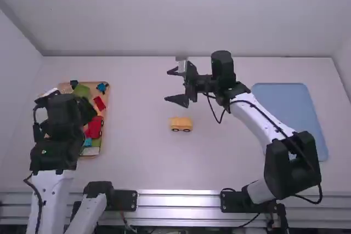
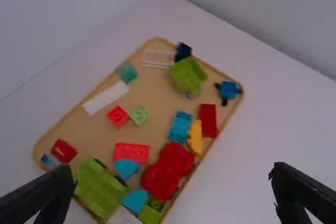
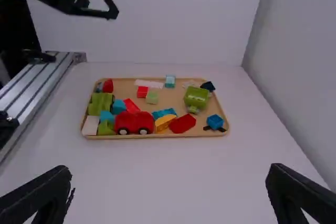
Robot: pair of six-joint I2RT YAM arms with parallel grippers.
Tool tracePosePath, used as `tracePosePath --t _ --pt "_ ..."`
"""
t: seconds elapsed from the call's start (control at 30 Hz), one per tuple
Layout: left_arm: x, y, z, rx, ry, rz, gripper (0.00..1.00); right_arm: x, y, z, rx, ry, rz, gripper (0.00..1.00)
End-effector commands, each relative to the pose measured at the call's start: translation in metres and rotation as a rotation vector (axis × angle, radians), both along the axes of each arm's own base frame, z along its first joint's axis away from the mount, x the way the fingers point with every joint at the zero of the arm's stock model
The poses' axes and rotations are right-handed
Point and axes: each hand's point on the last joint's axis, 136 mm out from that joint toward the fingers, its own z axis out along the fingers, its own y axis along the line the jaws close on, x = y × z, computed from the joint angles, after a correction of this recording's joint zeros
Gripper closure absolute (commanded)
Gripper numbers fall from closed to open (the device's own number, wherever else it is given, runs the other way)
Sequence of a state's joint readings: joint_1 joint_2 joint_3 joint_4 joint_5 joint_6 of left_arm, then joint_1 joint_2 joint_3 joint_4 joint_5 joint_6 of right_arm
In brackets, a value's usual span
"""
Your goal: Assemble lego blocks to make yellow taxi
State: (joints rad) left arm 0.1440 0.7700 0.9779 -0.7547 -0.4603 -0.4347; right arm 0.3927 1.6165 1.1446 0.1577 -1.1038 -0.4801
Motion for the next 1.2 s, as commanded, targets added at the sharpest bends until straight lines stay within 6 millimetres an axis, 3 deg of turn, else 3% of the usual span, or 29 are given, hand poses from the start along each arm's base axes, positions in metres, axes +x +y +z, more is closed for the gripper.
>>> tracePosePath --t 0.0,0.27,0.4,0.5,0.57,0.73,0.9,1.17 --pt "-0.003 0.007 0.013 -0.024 -0.035 0.024 0.01 -0.005 0.008 0.015 0.025 -0.033 0.038 0.01" --pt "-0.005 0.044 0.01 -0.091 0.059 0.162 0.01 -0.005 0.009 0.018 0.03 -0.05 0.037 0.01" --pt "0.021 0.055 0.01 -0.181 0.103 0.066 0.01 -0.004 0.009 0.018 0.03 -0.056 0.036 0.01" --pt "0.03 0.081 0.004 -0.225 0.158 0.132 0.01 -0.004 0.009 0.017 0.029 -0.069 0.04 0.01" --pt "0.041 0.087 0.0 -0.251 0.177 0.124 0.01 -0.003 0.008 0.016 0.024 -0.065 0.031 0.01" --pt "0.085 0.074 -0.017 -0.402 0.219 -0.008 0.2 0.006 0.008 0.013 0.004 -0.075 -0.021 0.01" --pt "0.123 0.055 -0.04 -0.465 0.288 -0.102 0.27 0.008 0.008 0.014 0.005 -0.085 -0.028 0.01" --pt "0.152 0.027 -0.091 -0.453 0.438 -0.157 0.5 0.01 0.007 0.01 -0.011 -0.066 -0.044 0.01"
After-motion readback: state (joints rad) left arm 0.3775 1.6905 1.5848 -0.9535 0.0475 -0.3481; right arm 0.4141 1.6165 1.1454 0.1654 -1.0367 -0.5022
